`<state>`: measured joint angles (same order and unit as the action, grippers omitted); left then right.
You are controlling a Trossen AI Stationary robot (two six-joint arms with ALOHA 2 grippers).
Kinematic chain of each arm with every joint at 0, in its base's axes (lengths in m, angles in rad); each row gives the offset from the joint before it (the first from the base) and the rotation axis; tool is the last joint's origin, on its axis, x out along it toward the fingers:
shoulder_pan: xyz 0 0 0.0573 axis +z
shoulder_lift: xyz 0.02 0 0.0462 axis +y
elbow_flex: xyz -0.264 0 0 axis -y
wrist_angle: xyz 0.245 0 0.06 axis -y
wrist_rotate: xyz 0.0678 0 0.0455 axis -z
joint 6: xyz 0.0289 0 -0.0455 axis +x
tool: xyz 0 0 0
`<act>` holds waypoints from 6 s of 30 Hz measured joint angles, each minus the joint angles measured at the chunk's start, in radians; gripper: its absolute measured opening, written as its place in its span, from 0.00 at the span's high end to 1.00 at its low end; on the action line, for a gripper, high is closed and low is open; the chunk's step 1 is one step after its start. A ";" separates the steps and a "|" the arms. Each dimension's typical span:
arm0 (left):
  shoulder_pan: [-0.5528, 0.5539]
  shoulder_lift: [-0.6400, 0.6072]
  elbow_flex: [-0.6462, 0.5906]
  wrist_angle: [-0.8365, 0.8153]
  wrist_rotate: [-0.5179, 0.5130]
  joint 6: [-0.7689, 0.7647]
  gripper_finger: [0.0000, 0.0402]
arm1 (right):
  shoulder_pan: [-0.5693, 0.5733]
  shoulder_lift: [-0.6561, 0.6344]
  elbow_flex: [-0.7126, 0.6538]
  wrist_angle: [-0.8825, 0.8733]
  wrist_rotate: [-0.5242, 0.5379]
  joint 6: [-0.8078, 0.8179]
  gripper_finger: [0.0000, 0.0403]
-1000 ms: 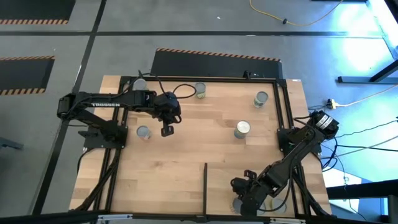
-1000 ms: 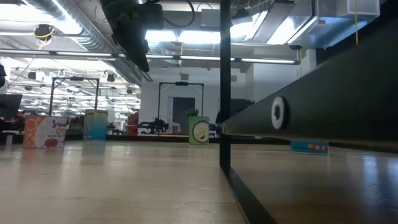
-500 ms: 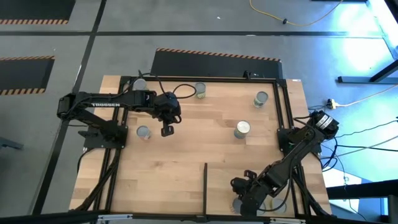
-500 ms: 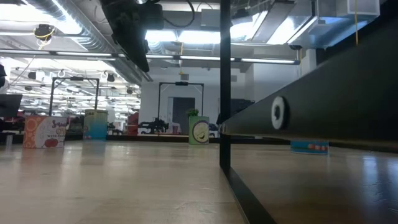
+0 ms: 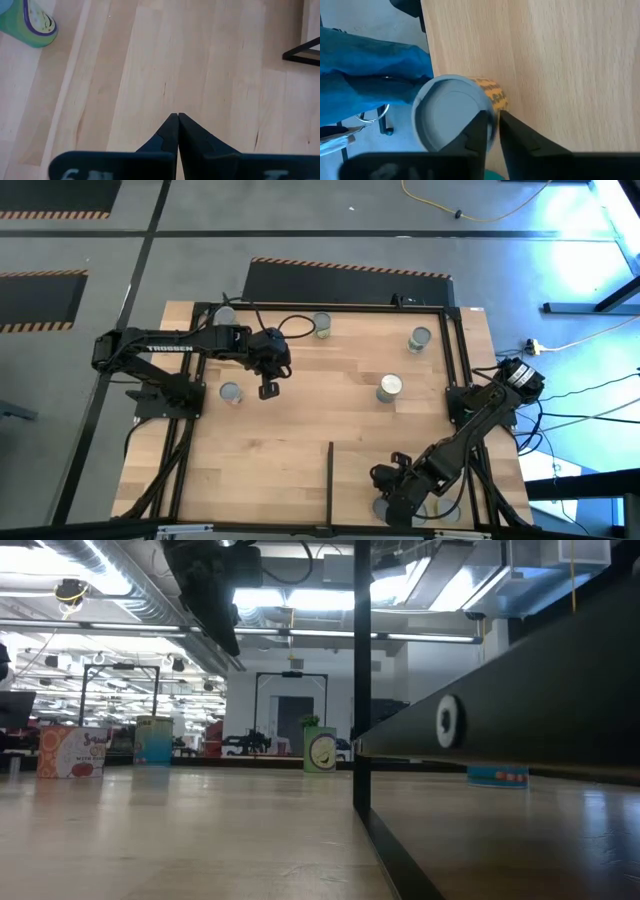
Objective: Pick and place cans onto a shelf
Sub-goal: Put the canned black beans on the shelf, then put the canned sauce on the shelf
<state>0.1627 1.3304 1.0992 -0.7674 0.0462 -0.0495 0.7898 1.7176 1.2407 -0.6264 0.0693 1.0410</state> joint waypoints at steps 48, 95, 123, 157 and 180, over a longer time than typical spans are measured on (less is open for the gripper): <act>-0.059 -0.009 -0.001 -0.570 0.094 -0.223 0.88 | -0.024 -0.001 0.530 -0.650 0.329 -0.105 0.79; -0.094 -0.008 -0.256 -0.364 -0.055 -0.865 0.85 | -0.044 -0.001 0.531 -0.861 0.381 0.172 0.79; -0.094 -0.012 -0.364 -0.254 -0.036 -0.743 0.86 | -0.044 -0.001 0.530 -0.858 0.383 0.155 0.79; -0.255 0.068 0.643 -0.693 -0.293 -0.356 1.00 | -0.044 -0.008 0.530 -0.944 0.445 0.155 0.79; -0.410 0.579 1.230 -0.587 -0.029 0.086 1.00 | -0.047 -0.167 0.530 -0.945 0.625 0.186 0.79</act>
<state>-0.2470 1.9092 2.3291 -1.3547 0.0172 0.0360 0.7430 1.5509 1.7706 -1.5715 0.6941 1.2267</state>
